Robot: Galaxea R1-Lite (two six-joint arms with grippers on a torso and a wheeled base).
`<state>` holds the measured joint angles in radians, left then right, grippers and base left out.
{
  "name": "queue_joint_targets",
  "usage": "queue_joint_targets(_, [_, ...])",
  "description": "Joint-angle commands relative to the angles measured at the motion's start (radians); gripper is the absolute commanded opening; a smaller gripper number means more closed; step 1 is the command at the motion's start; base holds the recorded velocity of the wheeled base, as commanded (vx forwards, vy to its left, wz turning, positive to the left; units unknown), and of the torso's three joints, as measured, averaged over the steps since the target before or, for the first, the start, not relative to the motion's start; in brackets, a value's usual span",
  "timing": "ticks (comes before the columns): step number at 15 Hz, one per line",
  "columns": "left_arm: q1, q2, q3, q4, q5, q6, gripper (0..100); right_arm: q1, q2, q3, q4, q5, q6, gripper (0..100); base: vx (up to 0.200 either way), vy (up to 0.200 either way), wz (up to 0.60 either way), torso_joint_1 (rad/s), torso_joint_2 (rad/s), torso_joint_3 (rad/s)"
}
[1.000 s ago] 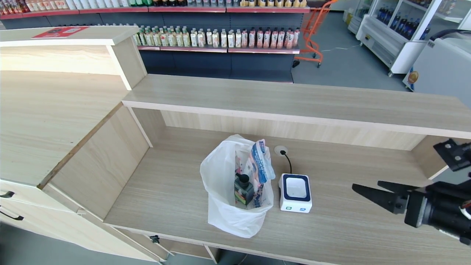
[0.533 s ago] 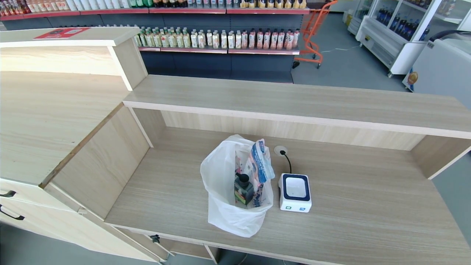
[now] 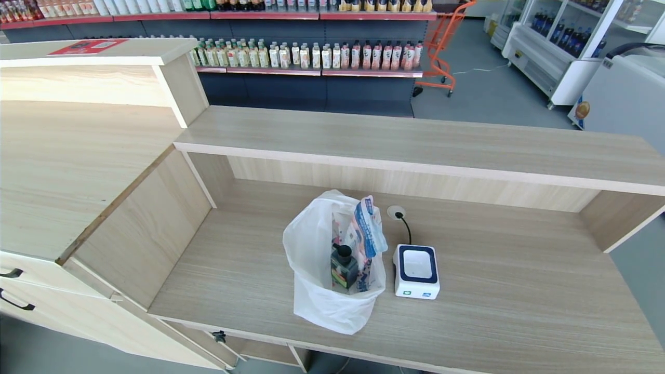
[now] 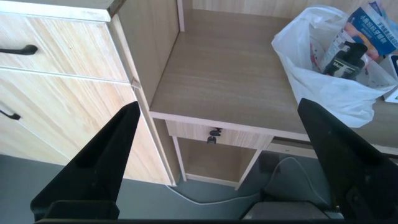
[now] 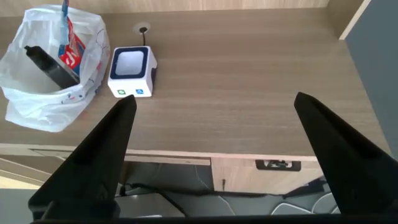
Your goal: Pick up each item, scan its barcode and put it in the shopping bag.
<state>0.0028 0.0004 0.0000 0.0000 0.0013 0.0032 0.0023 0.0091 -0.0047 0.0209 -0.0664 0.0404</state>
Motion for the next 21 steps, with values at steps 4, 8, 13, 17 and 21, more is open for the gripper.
queue_joint_targets(4, [0.000,0.000,0.000,0.000,0.000,0.000,100,0.001,-0.009,-0.003,0.027,-0.009,0.009,0,0.000,0.000,0.00,0.000,0.00,0.000])
queue_joint_targets(8, [0.000,0.000,0.000,0.000,0.000,0.000,100,0.001,-0.009,-0.005,0.028,-0.009,0.009,0,0.000,0.000,0.00,0.000,0.00,0.000])
queue_joint_targets(13, [0.000,0.001,0.000,0.000,0.000,-0.006,100,0.001,-0.009,-0.005,0.028,-0.009,0.009,0,0.000,0.000,0.00,0.000,0.00,0.000])
queue_joint_targets(17, [0.000,0.000,0.000,0.000,-0.001,0.004,100,0.001,-0.009,-0.003,0.028,-0.009,0.009,0,0.000,-0.200,0.00,0.005,0.00,0.006])
queue_joint_targets(21, [0.000,0.001,0.000,0.000,-0.001,0.000,100,0.001,-0.009,-0.005,0.028,-0.009,0.009,0,0.000,-0.100,0.00,0.001,0.00,0.001])
